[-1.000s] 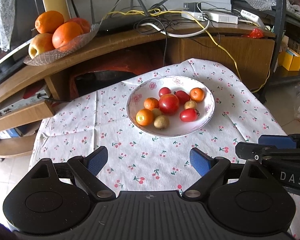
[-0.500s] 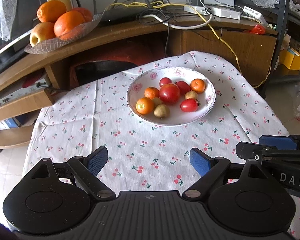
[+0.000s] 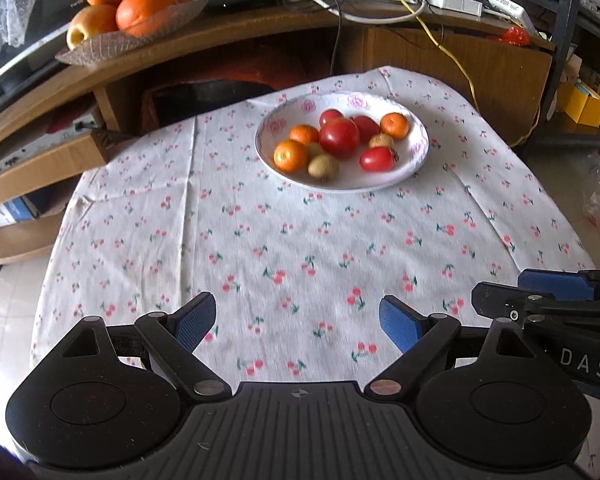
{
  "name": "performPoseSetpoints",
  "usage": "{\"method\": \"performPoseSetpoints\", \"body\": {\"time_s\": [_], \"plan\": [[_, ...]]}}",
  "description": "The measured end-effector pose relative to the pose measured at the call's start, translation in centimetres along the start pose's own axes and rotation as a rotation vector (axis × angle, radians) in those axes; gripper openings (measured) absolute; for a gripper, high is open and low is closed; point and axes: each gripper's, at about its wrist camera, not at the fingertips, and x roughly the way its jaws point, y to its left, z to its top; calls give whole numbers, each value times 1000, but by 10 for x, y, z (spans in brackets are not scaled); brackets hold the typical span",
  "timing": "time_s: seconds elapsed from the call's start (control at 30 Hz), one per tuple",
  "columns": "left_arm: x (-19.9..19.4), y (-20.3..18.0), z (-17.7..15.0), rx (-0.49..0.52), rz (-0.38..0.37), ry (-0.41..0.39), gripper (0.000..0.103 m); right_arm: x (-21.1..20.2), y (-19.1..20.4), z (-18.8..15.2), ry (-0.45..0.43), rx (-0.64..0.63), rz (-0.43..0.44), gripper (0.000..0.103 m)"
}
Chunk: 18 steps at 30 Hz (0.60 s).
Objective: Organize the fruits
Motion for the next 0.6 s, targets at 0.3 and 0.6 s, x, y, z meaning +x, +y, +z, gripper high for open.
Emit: {"method": "performPoseSetpoints", "body": {"time_s": [0.3, 0.6], "plan": [[-11, -2, -10, 8, -9, -6, 93, -7, -2, -10, 1, 19, -40, 40], [-12, 3, -16, -27, -3, 18, 98, -12, 2, -18, 15, 16, -28, 40]]}}
